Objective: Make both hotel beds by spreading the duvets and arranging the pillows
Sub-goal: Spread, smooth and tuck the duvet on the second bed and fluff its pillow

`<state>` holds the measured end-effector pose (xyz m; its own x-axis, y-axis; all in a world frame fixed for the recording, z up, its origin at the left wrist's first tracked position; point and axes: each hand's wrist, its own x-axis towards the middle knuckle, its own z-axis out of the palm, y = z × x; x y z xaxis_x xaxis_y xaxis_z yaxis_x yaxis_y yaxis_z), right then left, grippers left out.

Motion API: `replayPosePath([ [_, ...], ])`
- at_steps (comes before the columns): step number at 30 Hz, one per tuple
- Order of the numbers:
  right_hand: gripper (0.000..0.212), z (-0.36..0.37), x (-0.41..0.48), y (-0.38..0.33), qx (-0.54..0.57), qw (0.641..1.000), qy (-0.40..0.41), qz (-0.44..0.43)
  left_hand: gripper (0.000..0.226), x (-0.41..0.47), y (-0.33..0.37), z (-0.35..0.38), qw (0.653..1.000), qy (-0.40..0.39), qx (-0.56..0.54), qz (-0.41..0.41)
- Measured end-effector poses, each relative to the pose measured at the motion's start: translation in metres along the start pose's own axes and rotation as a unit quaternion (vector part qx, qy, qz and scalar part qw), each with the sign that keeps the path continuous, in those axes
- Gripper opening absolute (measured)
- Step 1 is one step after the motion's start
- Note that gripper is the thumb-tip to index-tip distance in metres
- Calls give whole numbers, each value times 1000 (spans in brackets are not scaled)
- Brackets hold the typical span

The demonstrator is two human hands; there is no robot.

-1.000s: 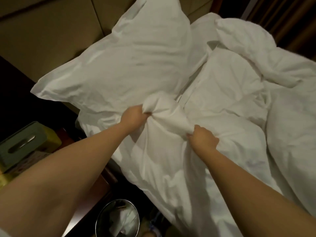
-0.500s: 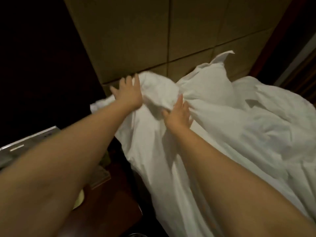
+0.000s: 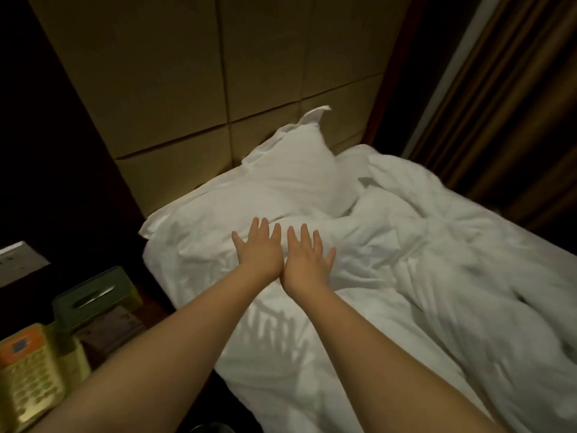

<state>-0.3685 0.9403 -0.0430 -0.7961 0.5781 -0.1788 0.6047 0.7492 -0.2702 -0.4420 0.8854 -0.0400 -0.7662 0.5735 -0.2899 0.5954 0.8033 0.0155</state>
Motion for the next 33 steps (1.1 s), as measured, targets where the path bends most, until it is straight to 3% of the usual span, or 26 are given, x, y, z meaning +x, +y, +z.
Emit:
replayPosePath([
  [7, 67, -64, -129, 133, 46, 980, 115, 154, 69, -114, 165, -26, 984, 62, -53, 161],
  [14, 68, -120, -377, 326, 24, 906, 252, 338, 72, -347, 369, 9, 921, 120, -120, 351],
  [20, 62, -99, -620, 436, 51, 832, 282, 475, 66, -523, 481, 86, 861, 90, -67, 496],
  [26, 62, -77, -788, 524, 66, 761, 274, 584, 59, -657, 592, 134, 800, 33, 38, 598],
  [30, 62, -65, -859, 600, 64, 747, 266, 605, 61, -727, 686, 183, 766, 23, 46, 640],
  [33, 60, -75, -918, 672, 37, 754, 240, 611, 62, -775, 771, 202, 763, 33, 3, 645],
])
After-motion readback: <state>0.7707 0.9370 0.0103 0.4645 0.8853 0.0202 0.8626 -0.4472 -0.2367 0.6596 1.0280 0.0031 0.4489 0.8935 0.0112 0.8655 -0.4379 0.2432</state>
